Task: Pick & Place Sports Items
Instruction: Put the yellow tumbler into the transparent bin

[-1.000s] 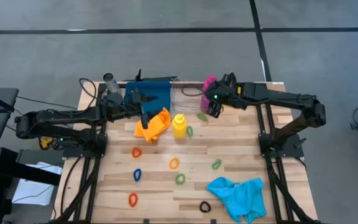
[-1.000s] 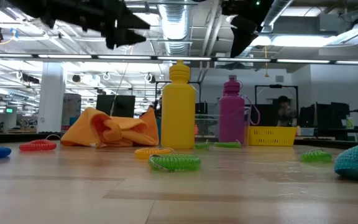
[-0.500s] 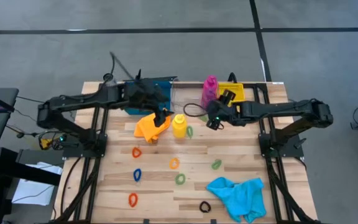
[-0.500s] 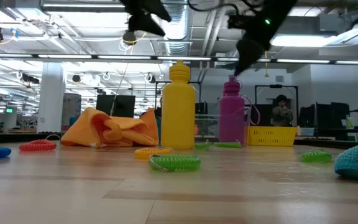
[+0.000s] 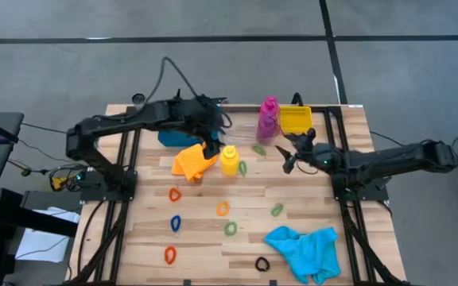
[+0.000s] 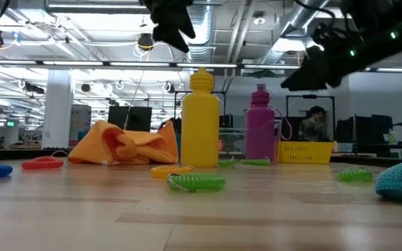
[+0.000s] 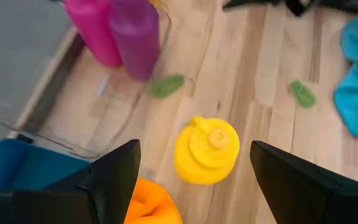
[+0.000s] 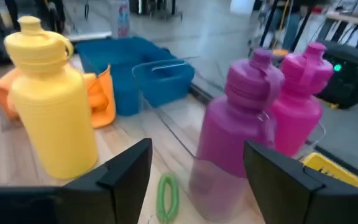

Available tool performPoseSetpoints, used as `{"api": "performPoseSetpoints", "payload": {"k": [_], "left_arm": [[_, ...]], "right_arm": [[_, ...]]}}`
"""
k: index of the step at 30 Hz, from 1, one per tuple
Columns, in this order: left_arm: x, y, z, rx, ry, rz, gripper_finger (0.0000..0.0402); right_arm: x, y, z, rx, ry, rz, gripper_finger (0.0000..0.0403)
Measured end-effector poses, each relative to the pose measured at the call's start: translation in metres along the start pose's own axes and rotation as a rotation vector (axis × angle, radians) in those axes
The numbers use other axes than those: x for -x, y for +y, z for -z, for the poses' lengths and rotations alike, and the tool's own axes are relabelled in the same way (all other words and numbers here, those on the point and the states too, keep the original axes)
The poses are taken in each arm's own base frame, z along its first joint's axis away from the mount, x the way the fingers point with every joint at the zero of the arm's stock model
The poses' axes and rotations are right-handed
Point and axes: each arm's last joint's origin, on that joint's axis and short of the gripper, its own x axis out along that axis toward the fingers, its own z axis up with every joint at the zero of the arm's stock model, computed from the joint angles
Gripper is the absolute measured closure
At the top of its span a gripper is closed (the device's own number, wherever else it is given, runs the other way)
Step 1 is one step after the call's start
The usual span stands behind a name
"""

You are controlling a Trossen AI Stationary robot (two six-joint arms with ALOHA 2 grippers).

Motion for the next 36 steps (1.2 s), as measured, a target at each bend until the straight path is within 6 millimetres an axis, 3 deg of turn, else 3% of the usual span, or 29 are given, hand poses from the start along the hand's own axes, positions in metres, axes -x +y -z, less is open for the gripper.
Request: {"api": "performPoseSetpoints", "payload": {"k": [7,17,27,36], "left_arm": [[-0.034,-0.002,0.003,0.001,0.081,0.024,0.0101],[-0.047,-0.011,0.0,0.038,0.067,0.1,0.0101],[-0.074,-0.016,0.006,0.025,0.139,0.106,0.0101],[-0.076,-0.016,0.008,0.023,0.15,0.1,0.0101]], "right_arm": [[0.004,-0.007,0.03,-0.003,-0.051,0.036,0.0159],[0.003,-0.011,0.032,0.038,-0.043,0.083,0.0159],[0.001,-0.015,0.033,0.031,-0.034,0.102,0.0159],[0.001,-0.015,0.033,0.031,-0.034,0.103,0.0159]]}}
